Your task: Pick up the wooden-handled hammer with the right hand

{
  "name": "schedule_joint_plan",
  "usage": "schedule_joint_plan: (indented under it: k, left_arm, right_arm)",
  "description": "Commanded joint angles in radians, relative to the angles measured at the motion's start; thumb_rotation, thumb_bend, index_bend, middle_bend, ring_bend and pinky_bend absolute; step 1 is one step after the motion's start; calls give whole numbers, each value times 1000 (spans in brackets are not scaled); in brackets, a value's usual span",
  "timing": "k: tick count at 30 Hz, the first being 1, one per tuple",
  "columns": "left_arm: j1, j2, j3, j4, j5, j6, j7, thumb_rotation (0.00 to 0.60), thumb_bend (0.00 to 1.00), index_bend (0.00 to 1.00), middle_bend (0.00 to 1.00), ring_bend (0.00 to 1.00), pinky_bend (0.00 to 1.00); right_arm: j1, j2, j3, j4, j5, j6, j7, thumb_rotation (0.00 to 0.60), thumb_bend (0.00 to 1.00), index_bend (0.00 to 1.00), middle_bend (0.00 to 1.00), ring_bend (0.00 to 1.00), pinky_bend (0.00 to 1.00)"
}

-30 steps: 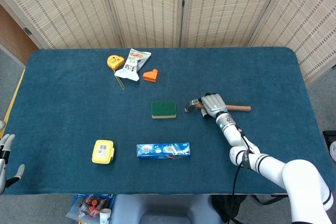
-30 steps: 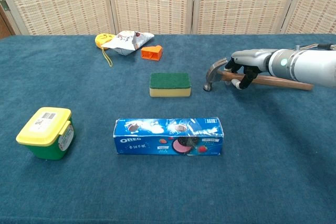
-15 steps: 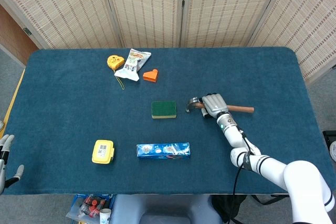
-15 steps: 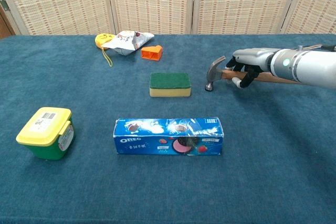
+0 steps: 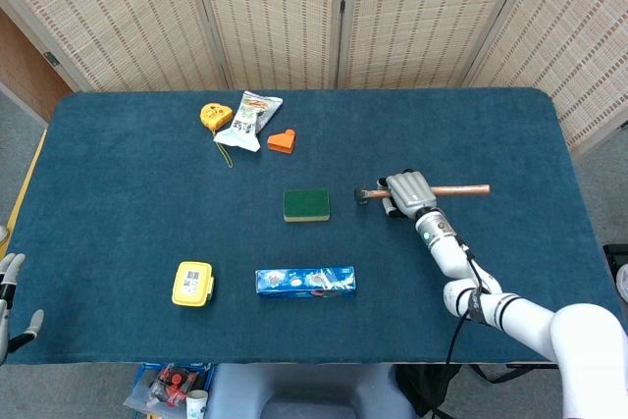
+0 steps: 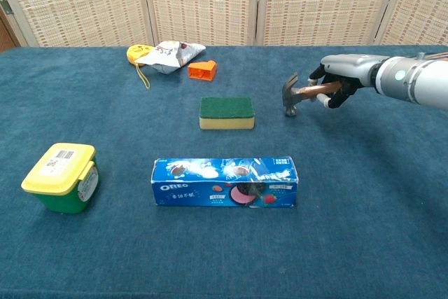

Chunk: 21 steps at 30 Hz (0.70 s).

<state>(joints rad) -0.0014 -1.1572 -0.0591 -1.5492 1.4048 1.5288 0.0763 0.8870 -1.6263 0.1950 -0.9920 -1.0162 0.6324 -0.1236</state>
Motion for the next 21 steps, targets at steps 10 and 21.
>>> schedule_joint_plan:
  k: [10,21]
  left_arm:
    - [-3,2,1,-15,7,-1,17,600,325,0,0,48,0]
    - [-1,5,2,-28,8,2,29,600,325,0,0,47,0]
  right_arm:
    - [-59,112,3,-120,-64,44,87,600,627,640,737,537,481]
    - [-81,151,2,-162,-88,32,152,600,632,653,762,604,638]
